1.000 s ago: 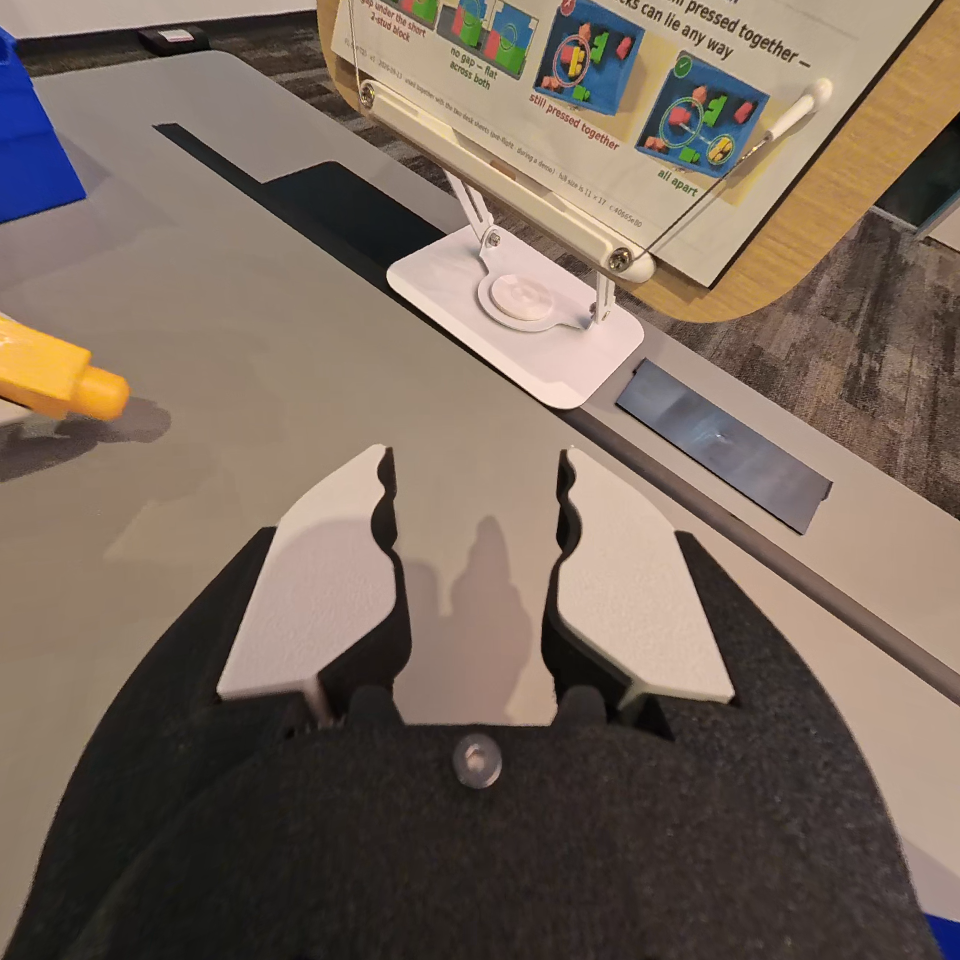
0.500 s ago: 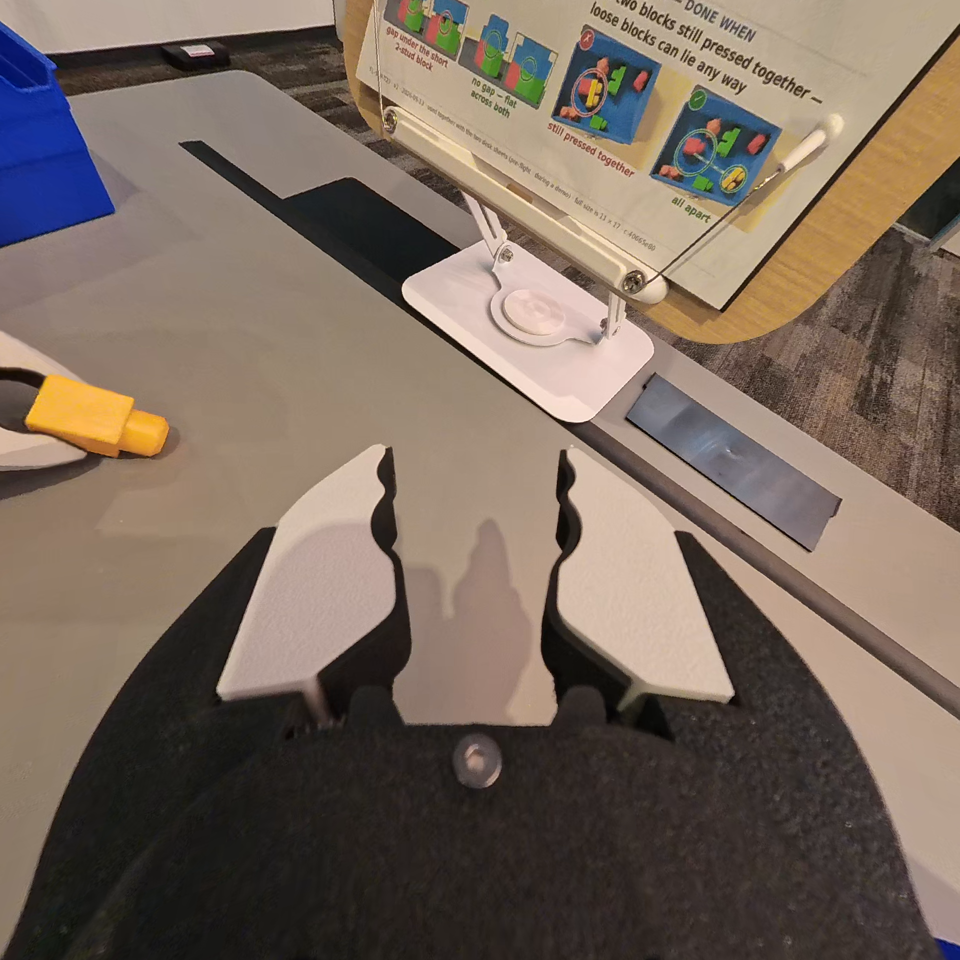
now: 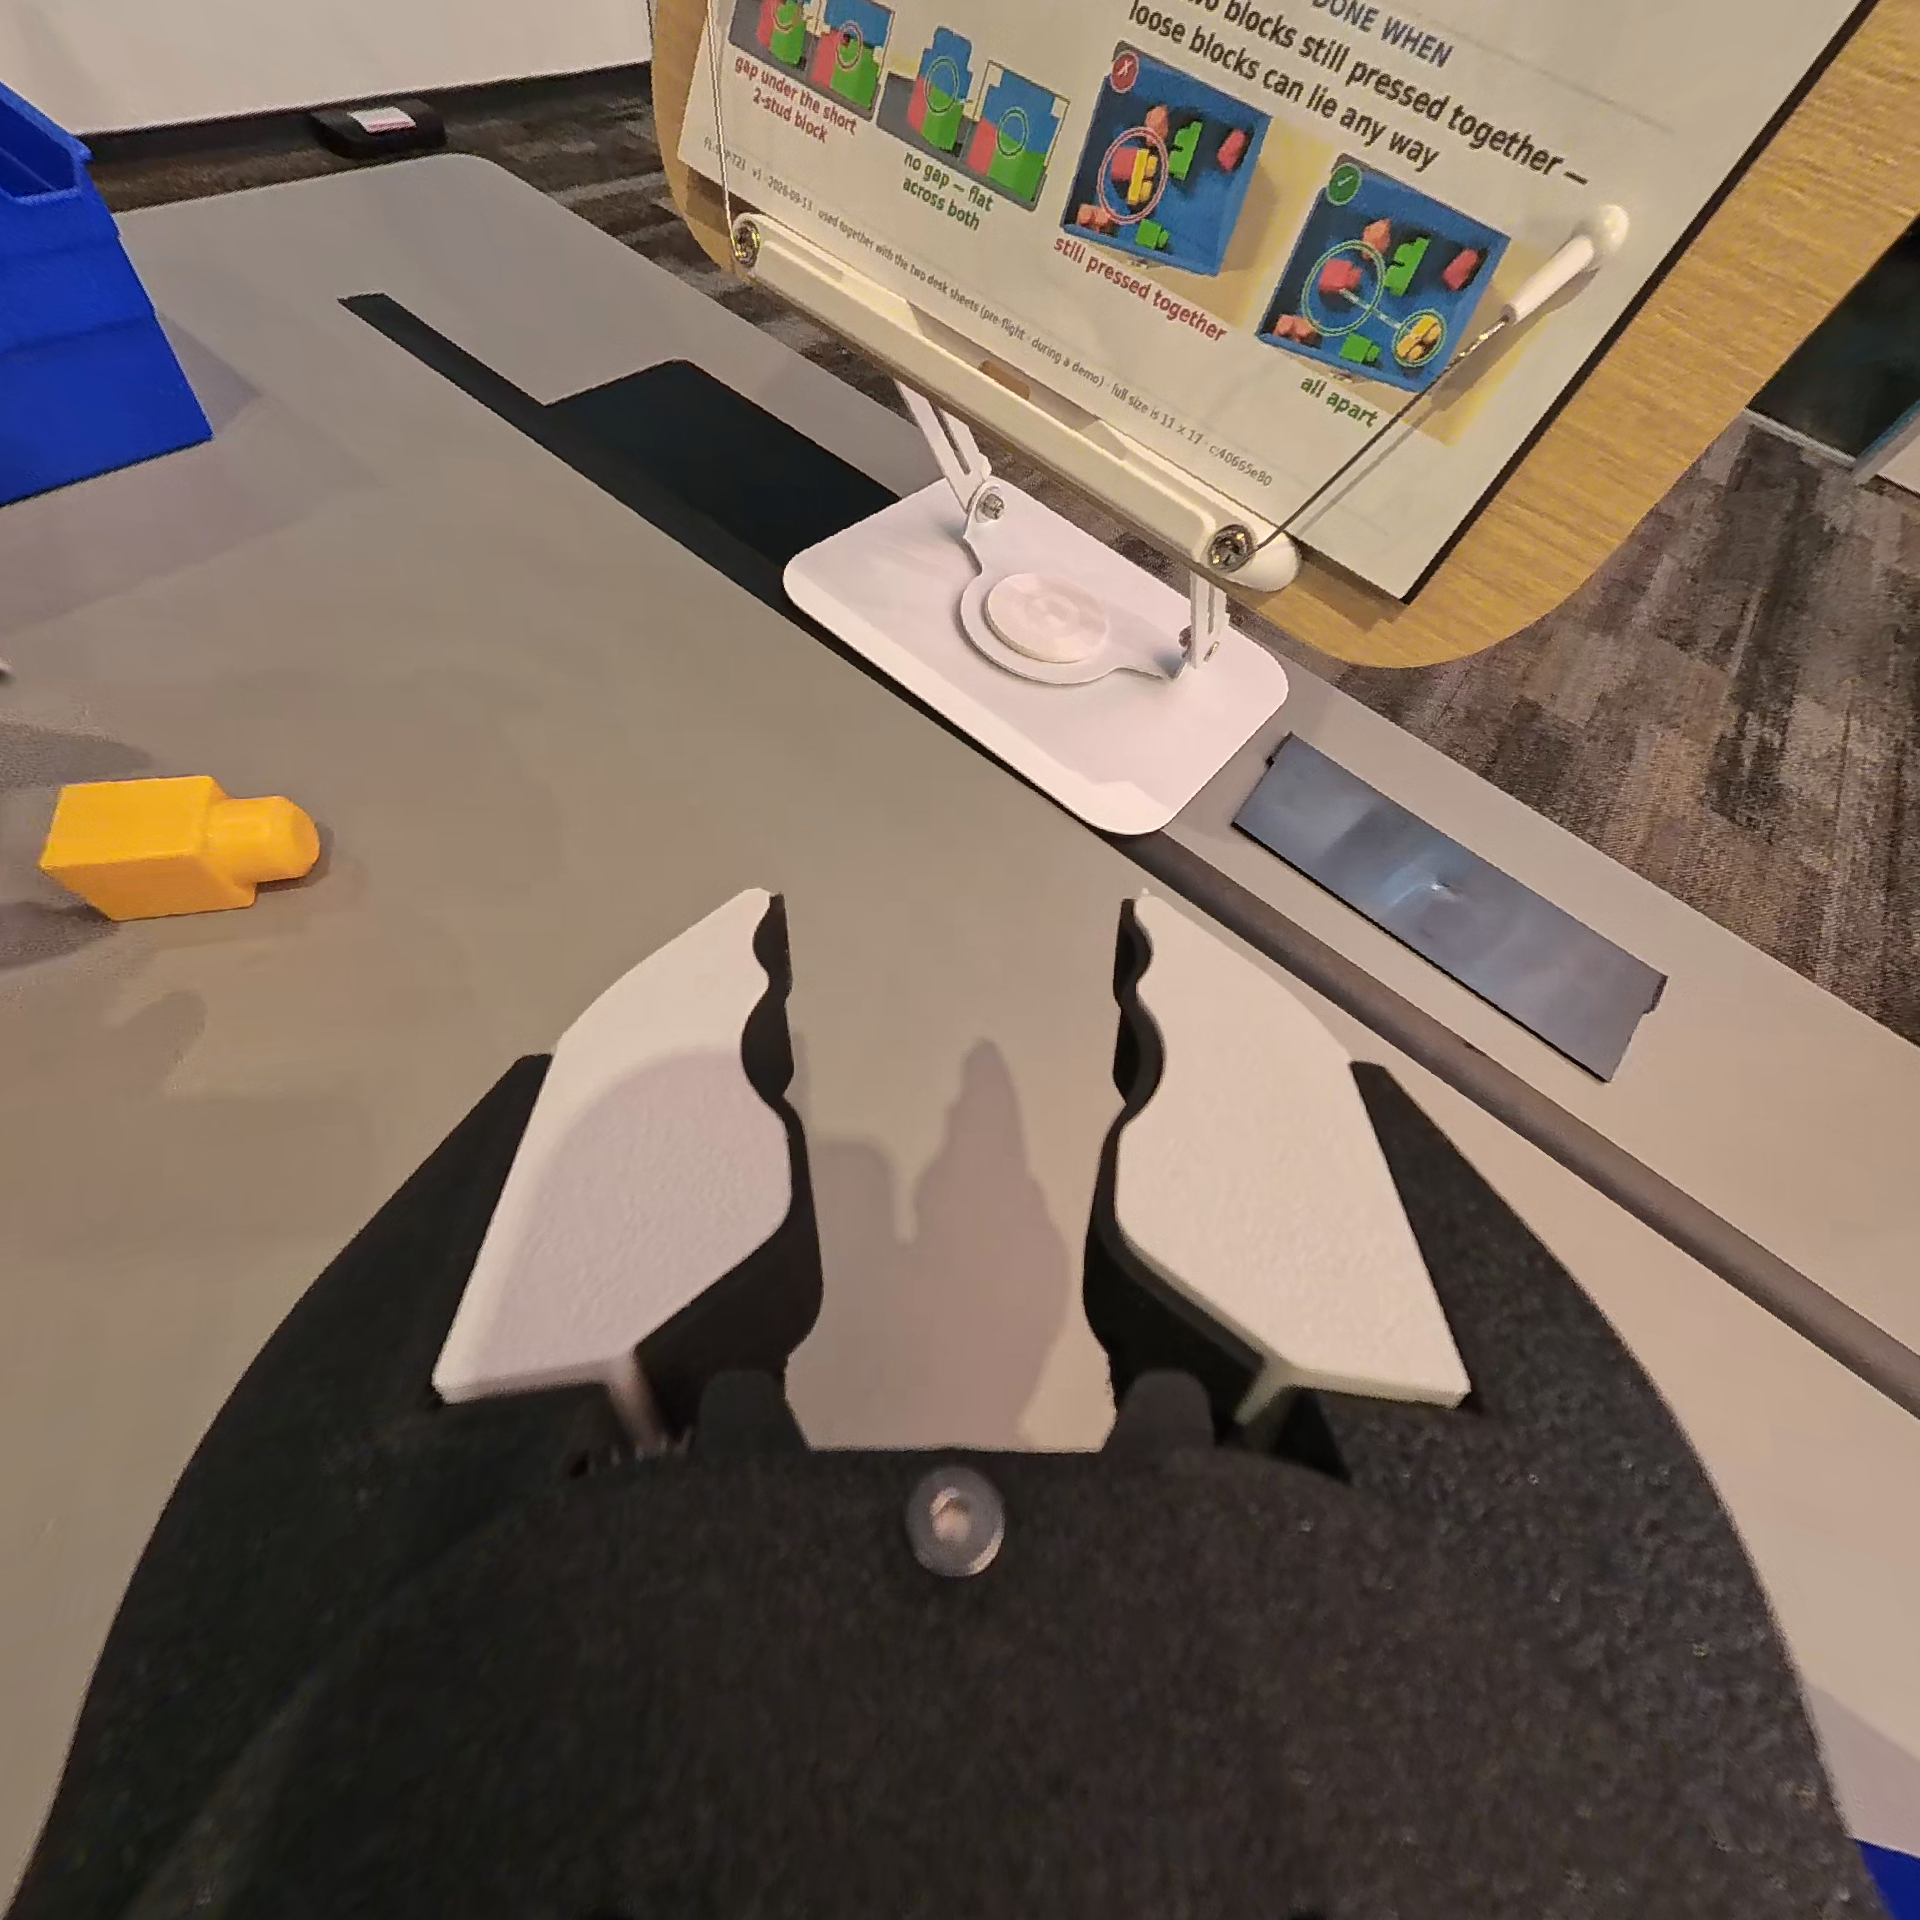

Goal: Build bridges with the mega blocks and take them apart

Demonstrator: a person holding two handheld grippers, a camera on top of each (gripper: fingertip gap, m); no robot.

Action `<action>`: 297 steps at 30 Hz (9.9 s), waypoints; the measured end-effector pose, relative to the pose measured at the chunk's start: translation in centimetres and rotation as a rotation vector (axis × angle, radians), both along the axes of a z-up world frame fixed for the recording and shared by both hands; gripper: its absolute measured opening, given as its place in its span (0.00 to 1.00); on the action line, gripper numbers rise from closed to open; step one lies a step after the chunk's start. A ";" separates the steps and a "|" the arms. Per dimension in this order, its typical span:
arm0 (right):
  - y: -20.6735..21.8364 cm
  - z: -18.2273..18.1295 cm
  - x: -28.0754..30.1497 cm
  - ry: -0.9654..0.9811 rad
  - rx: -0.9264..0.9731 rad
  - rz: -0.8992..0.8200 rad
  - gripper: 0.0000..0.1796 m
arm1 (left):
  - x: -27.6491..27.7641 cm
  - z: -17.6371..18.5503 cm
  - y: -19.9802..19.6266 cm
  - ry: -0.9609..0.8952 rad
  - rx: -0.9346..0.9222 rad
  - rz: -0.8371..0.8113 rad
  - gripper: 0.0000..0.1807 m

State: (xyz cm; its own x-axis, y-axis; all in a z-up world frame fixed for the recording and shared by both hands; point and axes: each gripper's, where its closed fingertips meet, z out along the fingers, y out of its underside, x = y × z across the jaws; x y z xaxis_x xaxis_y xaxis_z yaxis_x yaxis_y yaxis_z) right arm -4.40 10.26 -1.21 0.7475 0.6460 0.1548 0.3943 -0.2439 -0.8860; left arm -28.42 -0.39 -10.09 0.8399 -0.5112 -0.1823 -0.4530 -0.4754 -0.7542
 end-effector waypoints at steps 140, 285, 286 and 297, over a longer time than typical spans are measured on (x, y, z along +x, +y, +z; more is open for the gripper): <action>1.2 -1.5 3.3 0.051 -0.056 -0.050 0.34 | -4.6 -0.5 3.4 0.018 -0.284 0.054 0.18; -12.2 5.7 -11.8 0.294 0.060 0.757 0.35 | -3.0 20.0 -8.0 -0.442 0.247 -0.296 0.03; -13.9 6.7 -12.6 0.342 0.075 0.832 0.36 | -0.7 20.2 -8.3 -0.516 0.230 -0.349 0.03; -19.8 10.1 -14.8 0.531 0.017 1.086 0.37 | 9.9 19.8 -8.9 -0.760 0.105 -0.603 0.03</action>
State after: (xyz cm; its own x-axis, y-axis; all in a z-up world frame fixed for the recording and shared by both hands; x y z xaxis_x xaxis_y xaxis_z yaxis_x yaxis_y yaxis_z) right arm -19.16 -9.59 8.86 -0.2104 0.9776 0.0079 -0.0275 0.0022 -0.9996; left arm -18.49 -9.30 9.73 0.3554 -0.9058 0.2307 0.0263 -0.2370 -0.9712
